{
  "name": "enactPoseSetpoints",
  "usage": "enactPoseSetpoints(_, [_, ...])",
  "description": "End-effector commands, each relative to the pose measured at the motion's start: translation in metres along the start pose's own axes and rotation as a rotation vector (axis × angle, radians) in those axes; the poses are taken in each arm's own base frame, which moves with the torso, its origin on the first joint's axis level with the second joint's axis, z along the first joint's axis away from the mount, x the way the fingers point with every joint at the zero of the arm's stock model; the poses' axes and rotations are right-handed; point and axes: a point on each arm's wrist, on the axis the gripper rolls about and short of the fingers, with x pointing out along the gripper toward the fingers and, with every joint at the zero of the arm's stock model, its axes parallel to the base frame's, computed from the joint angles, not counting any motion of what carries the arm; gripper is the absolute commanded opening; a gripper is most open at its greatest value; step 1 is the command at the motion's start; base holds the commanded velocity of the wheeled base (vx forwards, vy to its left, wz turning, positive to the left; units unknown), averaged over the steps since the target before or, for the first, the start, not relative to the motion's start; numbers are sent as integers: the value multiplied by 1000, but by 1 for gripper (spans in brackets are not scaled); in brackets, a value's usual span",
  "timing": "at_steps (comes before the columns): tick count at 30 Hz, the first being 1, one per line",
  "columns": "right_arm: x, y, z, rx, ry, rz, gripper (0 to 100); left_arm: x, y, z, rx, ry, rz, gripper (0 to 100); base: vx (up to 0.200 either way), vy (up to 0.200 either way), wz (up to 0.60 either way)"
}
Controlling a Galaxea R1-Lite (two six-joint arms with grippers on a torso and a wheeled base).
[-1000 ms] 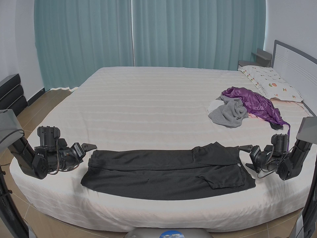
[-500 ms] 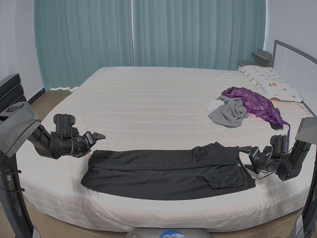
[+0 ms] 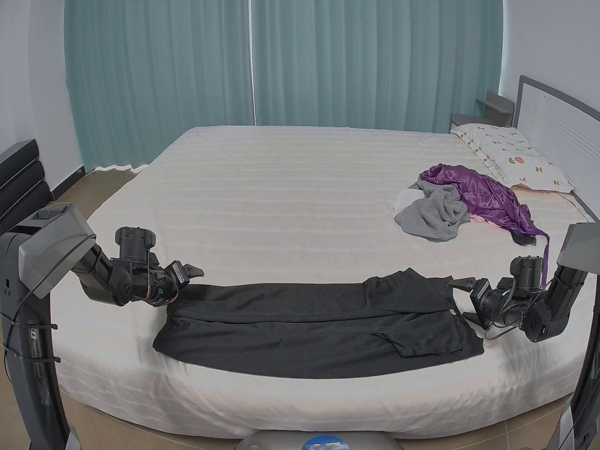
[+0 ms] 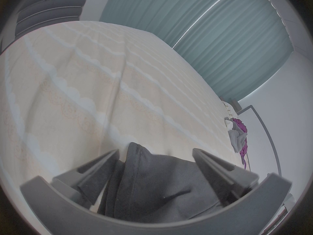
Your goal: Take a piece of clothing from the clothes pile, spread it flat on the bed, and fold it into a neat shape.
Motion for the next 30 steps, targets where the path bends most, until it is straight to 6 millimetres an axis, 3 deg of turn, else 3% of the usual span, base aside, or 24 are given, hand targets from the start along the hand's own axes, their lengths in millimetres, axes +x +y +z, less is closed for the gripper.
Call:
enactPoseSetpoints(1, [1,-1,-1,1,3,-3,100,4,4,3,-7,-14,13,0,0,0,0])
enactPoseSetpoints(19, [7,0,2,-9,-4,5,100,14,13,21,-131,-107,40,0,0,0,0])
enactPoseSetpoints(30, [38,9,17,-42,-66,18,100,24,18,22,-140,-123,32,0,0,0,0])
